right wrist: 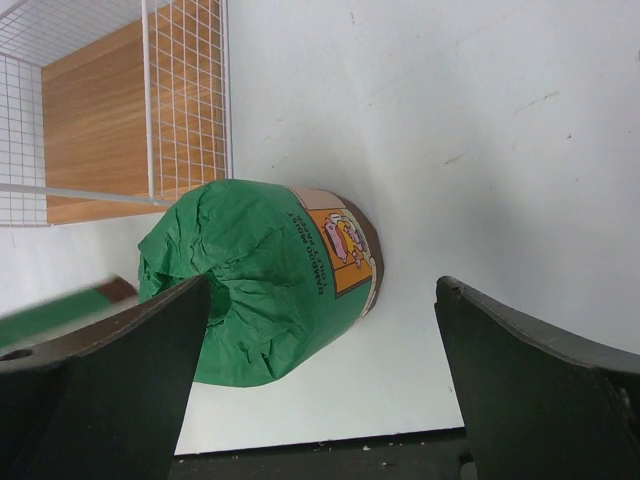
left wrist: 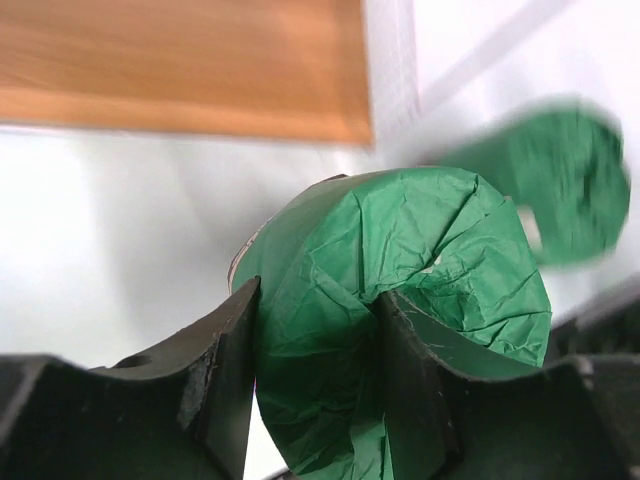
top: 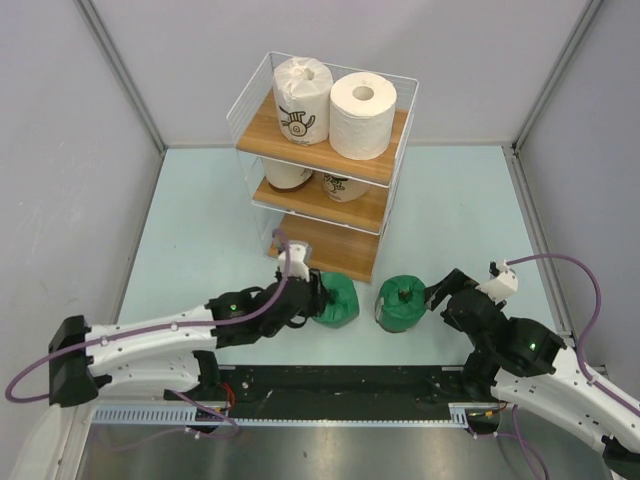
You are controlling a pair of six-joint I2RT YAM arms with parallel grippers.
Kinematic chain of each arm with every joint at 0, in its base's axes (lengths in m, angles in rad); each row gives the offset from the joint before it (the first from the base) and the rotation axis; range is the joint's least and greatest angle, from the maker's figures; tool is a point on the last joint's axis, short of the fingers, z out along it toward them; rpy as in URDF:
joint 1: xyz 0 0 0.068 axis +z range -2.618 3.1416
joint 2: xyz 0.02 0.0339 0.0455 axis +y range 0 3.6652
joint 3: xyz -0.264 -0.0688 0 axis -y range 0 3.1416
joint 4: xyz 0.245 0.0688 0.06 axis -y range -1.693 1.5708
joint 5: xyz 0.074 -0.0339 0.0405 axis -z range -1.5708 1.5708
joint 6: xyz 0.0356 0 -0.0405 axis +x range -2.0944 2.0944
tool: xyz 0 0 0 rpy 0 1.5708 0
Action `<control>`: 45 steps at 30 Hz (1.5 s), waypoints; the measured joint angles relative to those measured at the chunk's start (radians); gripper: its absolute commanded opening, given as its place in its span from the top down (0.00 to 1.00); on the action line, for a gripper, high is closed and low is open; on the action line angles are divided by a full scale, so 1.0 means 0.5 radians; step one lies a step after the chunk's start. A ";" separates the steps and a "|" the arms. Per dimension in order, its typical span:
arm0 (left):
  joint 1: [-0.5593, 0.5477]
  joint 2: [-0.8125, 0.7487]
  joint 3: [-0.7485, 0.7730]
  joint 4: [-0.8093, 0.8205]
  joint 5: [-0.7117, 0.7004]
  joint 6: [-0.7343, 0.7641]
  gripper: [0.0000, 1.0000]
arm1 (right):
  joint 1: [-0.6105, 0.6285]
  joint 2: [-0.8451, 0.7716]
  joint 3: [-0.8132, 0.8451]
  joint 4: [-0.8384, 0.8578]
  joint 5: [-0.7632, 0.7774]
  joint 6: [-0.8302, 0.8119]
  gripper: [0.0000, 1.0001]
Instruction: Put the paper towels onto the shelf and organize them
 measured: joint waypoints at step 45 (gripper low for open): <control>0.754 0.764 0.128 0.971 0.034 -0.227 0.48 | 0.004 -0.031 0.000 -0.001 0.000 0.001 0.00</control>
